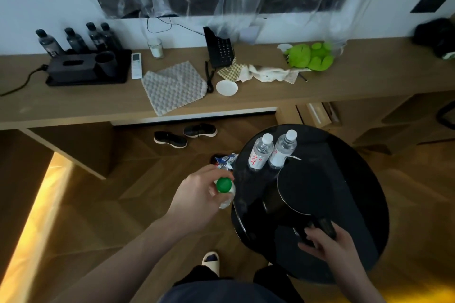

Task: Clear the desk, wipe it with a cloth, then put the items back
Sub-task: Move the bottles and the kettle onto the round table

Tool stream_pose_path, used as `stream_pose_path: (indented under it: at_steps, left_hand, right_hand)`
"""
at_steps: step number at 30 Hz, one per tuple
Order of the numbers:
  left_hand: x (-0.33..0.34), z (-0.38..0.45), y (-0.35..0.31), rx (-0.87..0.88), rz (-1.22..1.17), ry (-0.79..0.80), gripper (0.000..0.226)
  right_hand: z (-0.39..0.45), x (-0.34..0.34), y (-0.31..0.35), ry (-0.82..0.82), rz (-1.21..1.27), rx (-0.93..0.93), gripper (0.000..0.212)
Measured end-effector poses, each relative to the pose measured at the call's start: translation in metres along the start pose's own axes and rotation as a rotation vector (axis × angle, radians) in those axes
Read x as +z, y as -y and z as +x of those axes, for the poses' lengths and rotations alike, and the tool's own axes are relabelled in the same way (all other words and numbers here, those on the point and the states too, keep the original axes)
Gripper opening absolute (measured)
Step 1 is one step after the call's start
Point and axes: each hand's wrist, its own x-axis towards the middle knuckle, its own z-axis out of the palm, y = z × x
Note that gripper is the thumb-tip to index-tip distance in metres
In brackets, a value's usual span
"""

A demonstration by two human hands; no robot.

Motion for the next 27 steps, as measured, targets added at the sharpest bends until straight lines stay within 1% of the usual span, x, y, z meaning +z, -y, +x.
stream_pose_path:
  at_steps: [6, 10, 13, 18, 21, 25, 27]
  left_hand:
    - [0.047, 0.02, -0.037, 0.034, 0.049, 0.042, 0.038]
    - [0.091, 0.042, -0.07, 0.031, 0.091, 0.05, 0.036]
    - [0.126, 0.064, -0.095, -0.005, 0.112, 0.054, 0.035]
    - [0.179, 0.116, -0.132, -0.133, 0.065, -0.03, 0.036]
    - [0.206, 0.144, -0.147, -0.165, 0.089, -0.039, 0.035]
    - [0.23, 0.177, -0.162, -0.175, 0.192, -0.062, 0.036]
    - [0.236, 0.193, -0.166, -0.194, 0.237, -0.072, 0.035]
  right_hand:
    - [0.025, -0.045, -0.002, -0.047, 0.045, 0.034, 0.011]
    - [0.05, -0.09, 0.003, -0.05, -0.001, 0.011, 0.009]
    - [0.071, -0.128, 0.009, -0.002, -0.044, 0.041, 0.01]
    - [0.108, -0.179, 0.024, 0.038, -0.128, 0.003, 0.013]
    - [0.129, -0.198, 0.031, 0.051, -0.162, -0.01, 0.016]
    - [0.154, -0.213, 0.037, 0.047, -0.151, -0.034, 0.026]
    - [0.165, -0.219, 0.038, 0.045, -0.124, -0.036, 0.022]
